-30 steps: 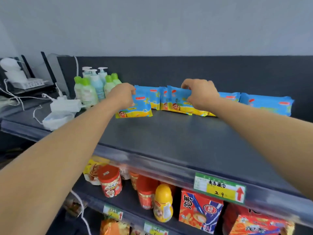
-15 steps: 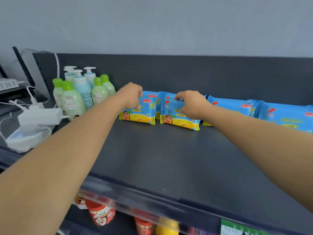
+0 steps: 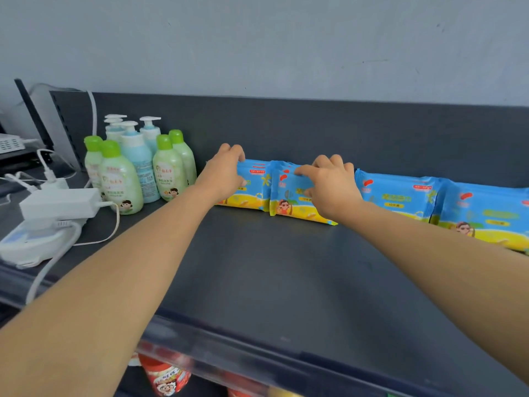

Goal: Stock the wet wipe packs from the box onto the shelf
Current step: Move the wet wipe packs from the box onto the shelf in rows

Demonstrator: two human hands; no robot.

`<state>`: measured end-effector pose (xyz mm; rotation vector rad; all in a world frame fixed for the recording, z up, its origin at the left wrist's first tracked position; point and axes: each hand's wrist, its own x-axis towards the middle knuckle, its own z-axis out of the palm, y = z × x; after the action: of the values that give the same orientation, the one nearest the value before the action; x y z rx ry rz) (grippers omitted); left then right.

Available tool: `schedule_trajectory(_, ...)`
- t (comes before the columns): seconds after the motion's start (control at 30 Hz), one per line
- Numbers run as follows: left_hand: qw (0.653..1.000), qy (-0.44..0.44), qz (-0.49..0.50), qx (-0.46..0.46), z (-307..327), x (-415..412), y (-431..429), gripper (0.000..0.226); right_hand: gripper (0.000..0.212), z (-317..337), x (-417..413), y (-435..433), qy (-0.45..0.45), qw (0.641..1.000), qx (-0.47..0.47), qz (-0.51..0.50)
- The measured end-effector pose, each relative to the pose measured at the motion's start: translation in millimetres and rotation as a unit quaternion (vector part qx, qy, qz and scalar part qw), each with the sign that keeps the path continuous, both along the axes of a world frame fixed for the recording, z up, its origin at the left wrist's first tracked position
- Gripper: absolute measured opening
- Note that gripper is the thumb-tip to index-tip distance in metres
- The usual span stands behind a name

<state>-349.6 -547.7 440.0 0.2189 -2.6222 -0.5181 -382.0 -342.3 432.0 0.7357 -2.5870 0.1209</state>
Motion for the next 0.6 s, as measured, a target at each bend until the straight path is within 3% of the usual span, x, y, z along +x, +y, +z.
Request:
schedule_trajectory(0.33, 1.000, 0.019, 0.015, 0.002, -1, 20, 8, 0.055, 0.051, -3, 17, 4, 0.025, 0.999, -0.032, -0.018)
schedule_trajectory(0.6, 1.000, 0.018, -0.021, 0.004, 6, 74, 42, 0.021, 0.038, 14, 70, 27, 0.022, 0.995, -0.074, 0.065)
